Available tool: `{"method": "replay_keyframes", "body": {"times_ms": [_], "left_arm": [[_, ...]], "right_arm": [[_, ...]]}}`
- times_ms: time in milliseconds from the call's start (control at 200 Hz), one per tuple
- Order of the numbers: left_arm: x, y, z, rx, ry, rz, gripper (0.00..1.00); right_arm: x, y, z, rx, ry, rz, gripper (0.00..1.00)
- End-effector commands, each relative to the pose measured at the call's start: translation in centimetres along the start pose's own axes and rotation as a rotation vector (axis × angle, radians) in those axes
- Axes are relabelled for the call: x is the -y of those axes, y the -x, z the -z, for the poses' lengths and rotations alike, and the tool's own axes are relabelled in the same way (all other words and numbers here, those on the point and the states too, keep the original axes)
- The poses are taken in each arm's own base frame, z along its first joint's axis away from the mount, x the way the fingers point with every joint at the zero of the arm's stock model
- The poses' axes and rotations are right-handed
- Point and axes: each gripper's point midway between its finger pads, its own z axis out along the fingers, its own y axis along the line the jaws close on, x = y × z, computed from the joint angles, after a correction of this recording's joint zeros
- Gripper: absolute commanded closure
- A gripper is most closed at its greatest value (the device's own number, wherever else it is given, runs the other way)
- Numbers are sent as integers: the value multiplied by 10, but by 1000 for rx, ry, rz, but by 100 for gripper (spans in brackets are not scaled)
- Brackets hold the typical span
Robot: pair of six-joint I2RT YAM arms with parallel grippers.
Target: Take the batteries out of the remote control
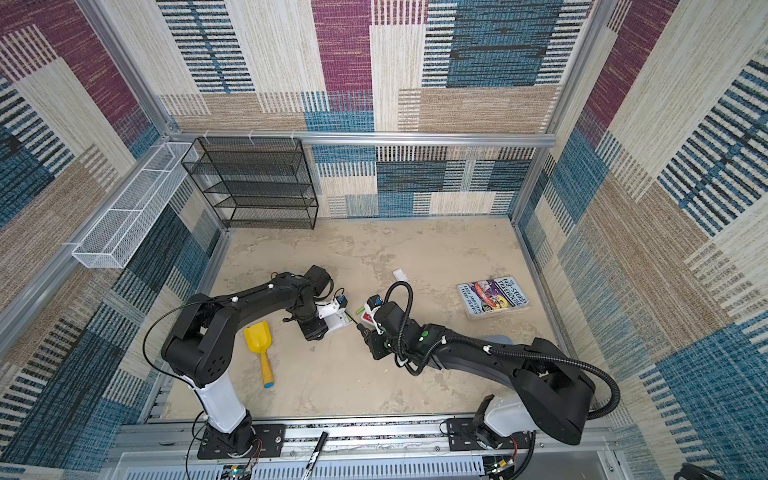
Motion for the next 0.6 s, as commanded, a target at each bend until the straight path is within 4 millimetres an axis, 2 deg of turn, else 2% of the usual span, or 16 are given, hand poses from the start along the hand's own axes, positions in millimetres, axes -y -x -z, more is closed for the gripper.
{"method": "replay_keyframes", "body": {"times_ms": [0,160,376,591], "left_arm": [[12,2,-3,-2,-54,72,40],[14,7,-2,3,-49,112,41],[16,10,-2,-3,-32,136,42],[24,15,-4,-6,-40,200,42]], "right_arm": [[-3,-6,0,-31,17,-33,100],[11,-11,-2,-51,-57,-63,100],[18,-14,-5,-79,-112,-95,100],[27,-8,-10,-81,-208,-111,100]]}}
